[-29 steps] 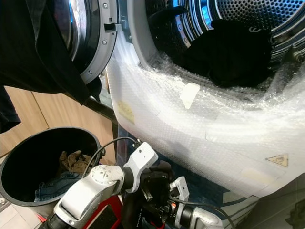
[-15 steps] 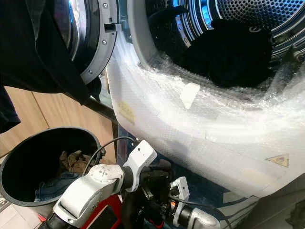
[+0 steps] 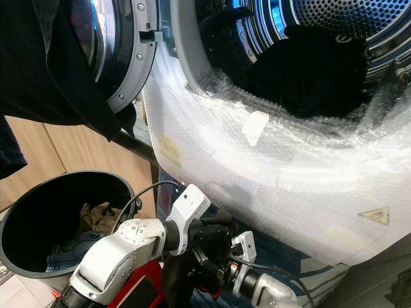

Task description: Clothes washing

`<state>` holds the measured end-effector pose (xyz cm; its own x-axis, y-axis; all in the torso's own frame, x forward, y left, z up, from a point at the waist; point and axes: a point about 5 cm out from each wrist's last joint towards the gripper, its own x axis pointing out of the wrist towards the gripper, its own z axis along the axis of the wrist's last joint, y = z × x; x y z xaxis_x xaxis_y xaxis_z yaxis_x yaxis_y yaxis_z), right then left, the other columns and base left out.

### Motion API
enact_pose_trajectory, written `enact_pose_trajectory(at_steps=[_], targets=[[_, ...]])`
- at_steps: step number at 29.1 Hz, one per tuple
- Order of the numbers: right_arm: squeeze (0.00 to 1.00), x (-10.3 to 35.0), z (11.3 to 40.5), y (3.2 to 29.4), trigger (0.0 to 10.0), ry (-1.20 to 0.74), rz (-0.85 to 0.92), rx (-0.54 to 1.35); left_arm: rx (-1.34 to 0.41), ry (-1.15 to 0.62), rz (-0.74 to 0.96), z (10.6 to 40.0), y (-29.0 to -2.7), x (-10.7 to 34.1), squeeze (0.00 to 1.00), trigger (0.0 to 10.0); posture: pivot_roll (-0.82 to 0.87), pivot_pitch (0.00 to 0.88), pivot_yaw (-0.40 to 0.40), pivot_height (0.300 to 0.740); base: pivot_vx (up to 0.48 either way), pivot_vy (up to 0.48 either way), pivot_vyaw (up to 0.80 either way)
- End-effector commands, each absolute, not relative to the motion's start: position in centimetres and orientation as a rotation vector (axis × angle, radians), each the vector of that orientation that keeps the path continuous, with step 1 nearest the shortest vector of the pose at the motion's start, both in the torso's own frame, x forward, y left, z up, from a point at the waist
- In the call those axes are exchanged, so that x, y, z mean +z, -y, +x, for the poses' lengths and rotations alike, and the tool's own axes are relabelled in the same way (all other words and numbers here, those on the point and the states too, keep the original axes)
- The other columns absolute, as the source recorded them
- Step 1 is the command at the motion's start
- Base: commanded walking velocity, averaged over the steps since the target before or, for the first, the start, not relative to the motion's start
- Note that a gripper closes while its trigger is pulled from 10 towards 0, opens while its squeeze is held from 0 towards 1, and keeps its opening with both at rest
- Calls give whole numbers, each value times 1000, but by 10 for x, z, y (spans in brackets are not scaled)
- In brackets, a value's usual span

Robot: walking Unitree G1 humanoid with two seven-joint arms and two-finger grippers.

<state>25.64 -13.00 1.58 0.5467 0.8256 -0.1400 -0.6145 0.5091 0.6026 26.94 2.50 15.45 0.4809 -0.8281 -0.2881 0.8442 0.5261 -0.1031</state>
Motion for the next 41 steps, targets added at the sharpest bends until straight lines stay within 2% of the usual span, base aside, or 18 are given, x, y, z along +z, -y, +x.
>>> enact_pose_trajectory(at_steps=[1, 7, 8, 9, 10, 12, 13, 14, 15, 19, 26, 32, 36, 40, 41], targets=[[0, 19, 258, 132, 0, -422, 543, 900, -1045, -270, 26, 266, -20, 166, 0, 0, 281, 19, -74, 740, 0, 0, 0], [0, 19, 260, 129, 0, -412, 550, 907, -1022, -261, 45, 268, -25, 167, 0, 0, 285, 7, -67, 740, 0, 0, 0], [0, 19, 260, 128, 0, -412, 551, 906, -1010, -258, 56, 269, -26, 167, 0, 2000, 287, 4, -67, 740, 0, 0, 0], [0, 19, 260, 127, 0, -413, 550, 906, -1002, -256, 63, 269, -27, 167, 0, 2000, 287, 4, -67, 740, 0, 0, 0], [0, 19, 260, 126, 0, -413, 550, 910, -981, -243, 44, 271, -29, 168, 0, 10000, 289, 0, -68, 740, 0, 0, 0], [0, 19, 259, 125, 0, -414, 553, 917, -957, -228, 0, 272, -32, 171, 0, 10000, 289, 0, -67, 740, 0, 0, 0], [0, 19, 259, 125, 0, -415, 553, 921, -942, -226, -15, 272, -35, 172, 396, 10000, 290, 0, -66, 740, 0, 0, 0], [0, 18, 259, 125, 0, -415, 551, 921, -938, -228, -14, 272, -37, 172, 396, 10000, 290, 0, -66, 740, 0, 0, 0], [0, 18, 259, 125, 0, -415, 550, 916, -932, -234, -12, 271, -39, 172, 1000, 10000, 293, 0, -66, 740, 0, 0, 0], [0, 18, 259, 125, 0, -416, 559, 916, -928, -267, -28, 266, -48, 170, 1000, 10000, 312, 0, -72, 740, 0, 0, 0], [0, 22, 262, 121, 0, -400, 570, 932, -947, -261, -21, 261, -46, 172, 1000, 10000, 318, 0, -69, 740, 0, 0, 0], [0, 21, 262, 118, 0, -386, 595, 930, -1006, -220, 57, 250, -49, 183, 1000, 10000, 326, 0, -61, 740, 0, 0, 0], [0, 24, 265, 116, 0, -357, 631, 920, -980, -238, 142, 246, -58, 181, 1000, 10000, 324, 0, -57, 740, 0, 0, 0], [0, 24, 266, 112, 0, -352, 647, 920, -978, -279, 345, 236, -77, 181, 1000, 10000, 340, 0, -60, 740, 0, 0, 0], [0, 24, 266, 112, 0, -352, 648, 920, -979, -284, 350, 235, -78, 181, 1000, 10000, 340, 0, -60, 740, 0, 0, 0]])
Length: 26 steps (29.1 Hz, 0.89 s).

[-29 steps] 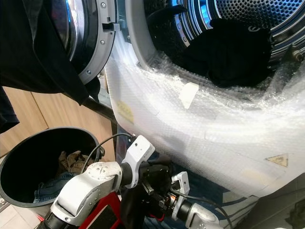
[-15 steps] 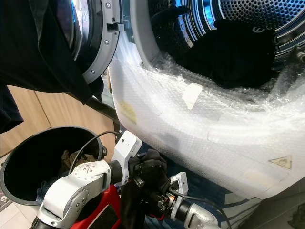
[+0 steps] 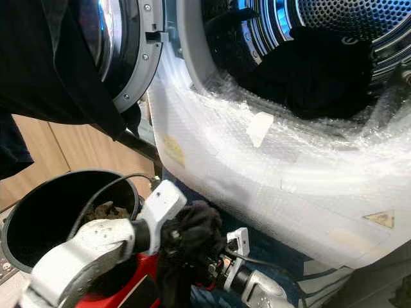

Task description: Clothes washing

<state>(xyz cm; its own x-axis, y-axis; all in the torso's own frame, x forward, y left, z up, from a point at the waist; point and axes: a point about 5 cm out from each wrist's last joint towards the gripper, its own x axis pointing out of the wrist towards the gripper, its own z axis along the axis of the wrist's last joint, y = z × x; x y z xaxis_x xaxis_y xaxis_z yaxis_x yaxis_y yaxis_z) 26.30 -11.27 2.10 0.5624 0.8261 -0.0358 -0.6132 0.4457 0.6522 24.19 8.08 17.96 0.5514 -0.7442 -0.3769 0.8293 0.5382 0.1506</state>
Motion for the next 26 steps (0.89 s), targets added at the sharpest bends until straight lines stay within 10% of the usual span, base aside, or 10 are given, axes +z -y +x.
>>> enact_pose_trajectory(at_steps=[1, 11, 13, 14, 18, 19, 26], targets=[[0, 24, 266, 112, 0, -352, 648, 920, -979, -284, 350, 235, -78, 181, 1000, 10000, 340, 0, -60, 740, 0, 0, 0], [0, 25, 267, 107, 0, -339, 687, 933, -610, -26, 361, 259, -104, 217, 1000, 10000, 345, 0, -55, 740, 0, 0, 0], [0, 25, 266, 107, 0, -338, 690, 935, -534, 29, 416, 262, -112, 221, 875, 10000, 343, 0, -54, 740, 0, 0, 0], [0, 25, 265, 107, 0, -336, 692, 936, -491, 40, 412, 263, -116, 221, 494, 10000, 342, 0, -53, 740, 0, 0, 0], [0, 30, 265, 110, 0, -300, 706, 947, -311, 57, 455, 264, -140, 213, 412, 10000, 339, 0, -49, 740, 0, 0, 0], [0, 34, 265, 111, 0, -281, 706, 959, -287, 32, 464, 261, -148, 205, 0, 10000, 338, 0, -49, 740, 0, 0, 0], [0, 42, 265, 115, 0, -250, 669, 993, -144, -19, 431, 249, -177, 162, 0, 10000, 341, 0, -50, 740, 0, 0, 0]])
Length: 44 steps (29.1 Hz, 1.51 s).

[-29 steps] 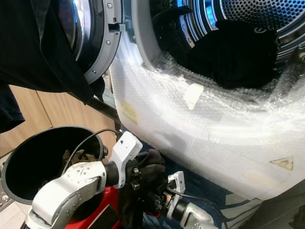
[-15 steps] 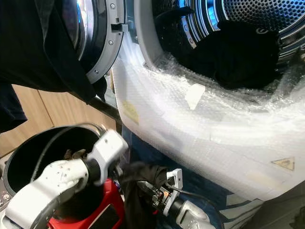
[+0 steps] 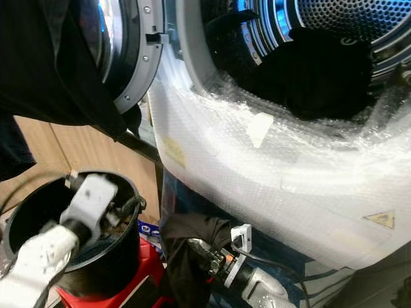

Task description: Clothes washing

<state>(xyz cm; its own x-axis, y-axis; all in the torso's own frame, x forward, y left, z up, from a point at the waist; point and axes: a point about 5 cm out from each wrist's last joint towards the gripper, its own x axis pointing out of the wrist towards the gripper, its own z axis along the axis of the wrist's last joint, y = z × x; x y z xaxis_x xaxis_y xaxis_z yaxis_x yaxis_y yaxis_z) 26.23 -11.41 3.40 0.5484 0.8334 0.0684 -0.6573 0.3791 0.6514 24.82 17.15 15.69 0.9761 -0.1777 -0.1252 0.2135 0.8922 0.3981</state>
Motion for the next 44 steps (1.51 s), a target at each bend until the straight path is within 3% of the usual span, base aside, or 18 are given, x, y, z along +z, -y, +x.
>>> enact_pose_trajectory(at_steps=[1, 4, 7, 13, 23, 30, 33, 38, 44], targets=[[0, 44, 265, 115, 0, -246, 666, 995, -113, -1, 428, 249, -179, 160, 0, 10000, 344, 0, -52, 740, 0, 0, 0], [0, 56, 266, 115, 0, -202, 643, 1015, 176, 71, 341, 244, -205, 155, 0, 10000, 330, 0, -49, 740, 0, 0, 0], [0, 72, 266, 118, 0, -146, 628, 1048, 311, 78, 353, 238, -221, 149, 0, 10000, 333, 0, -55, 740, 0, 0, 0], [0, 112, 265, 118, 0, -15, 596, 1136, 257, 61, 402, 239, -225, 133, 0, 10000, 318, 0, -56, 740, 0, 0, 0], [0, 265, 288, 143, 0, 553, 606, 1250, 256, 114, 416, 252, -225, 131, 0, 10000, 303, 0, -51, 740, 0, 0, 0], [0, 363, 323, 178, 0, 827, 497, 1137, 271, 100, 370, 256, -223, 121, 0, 10000, 280, 0, -59, 740, 0, 0, 0], [0, 371, 327, 180, 0, 845, 496, 1122, 269, 102, 368, 257, -223, 121, 0, 10000, 284, 0, -59, 740, 0, 0, 0], [0, 426, 358, 187, 0, 851, 475, 945, 255, 102, 370, 262, -220, 120, 0, 10000, 286, 0, -64, 740, 0, 0, 0], [0, 472, 374, 185, 0, 780, 436, 614, 252, 111, 365, 262, -219, 120, 0, 10000, 281, 0, -64, 740, 0, 0, 0]])
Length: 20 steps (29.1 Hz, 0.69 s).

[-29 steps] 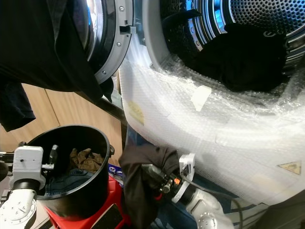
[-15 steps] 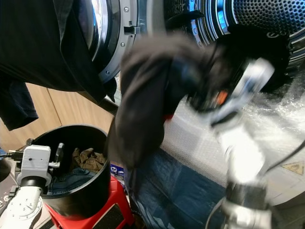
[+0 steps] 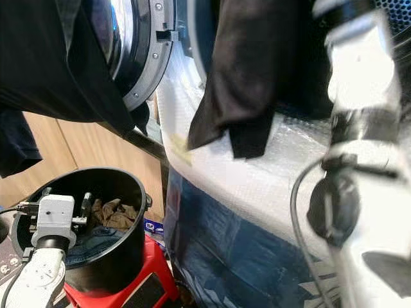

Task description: Clothes washing

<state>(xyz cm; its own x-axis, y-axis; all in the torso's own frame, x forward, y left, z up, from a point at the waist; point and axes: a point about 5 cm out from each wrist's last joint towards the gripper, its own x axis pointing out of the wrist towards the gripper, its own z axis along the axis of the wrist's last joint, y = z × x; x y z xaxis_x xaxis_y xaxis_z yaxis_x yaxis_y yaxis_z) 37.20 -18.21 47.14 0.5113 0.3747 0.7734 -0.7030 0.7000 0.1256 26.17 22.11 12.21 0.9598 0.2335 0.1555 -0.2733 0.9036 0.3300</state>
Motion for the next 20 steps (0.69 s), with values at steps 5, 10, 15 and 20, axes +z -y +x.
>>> enact_pose_trajectory(at_steps=[5, 10, 15, 20], targets=[[0, 485, 380, 195, 0, 662, 371, 301, 248, 118, 355, 262, -217, 120, 0, 10000, 280, 0, -70, 740, 0, 0, 0], [0, 497, 369, 240, 0, 646, 296, -287, 251, 135, 345, 262, -214, 121, 0, 10000, 284, 0, -76, 740, 0, 0, 0], [0, 500, 369, 233, 0, 650, 196, -340, 248, 138, 341, 263, -212, 122, 0, 10000, 284, 0, -70, 740, 0, 0, 0], [0, 464, 393, 211, 10000, 493, 92, -277, 220, 128, 337, 263, -208, 120, 0, 10000, 294, 0, -73, 740, 0, 0, 0]])
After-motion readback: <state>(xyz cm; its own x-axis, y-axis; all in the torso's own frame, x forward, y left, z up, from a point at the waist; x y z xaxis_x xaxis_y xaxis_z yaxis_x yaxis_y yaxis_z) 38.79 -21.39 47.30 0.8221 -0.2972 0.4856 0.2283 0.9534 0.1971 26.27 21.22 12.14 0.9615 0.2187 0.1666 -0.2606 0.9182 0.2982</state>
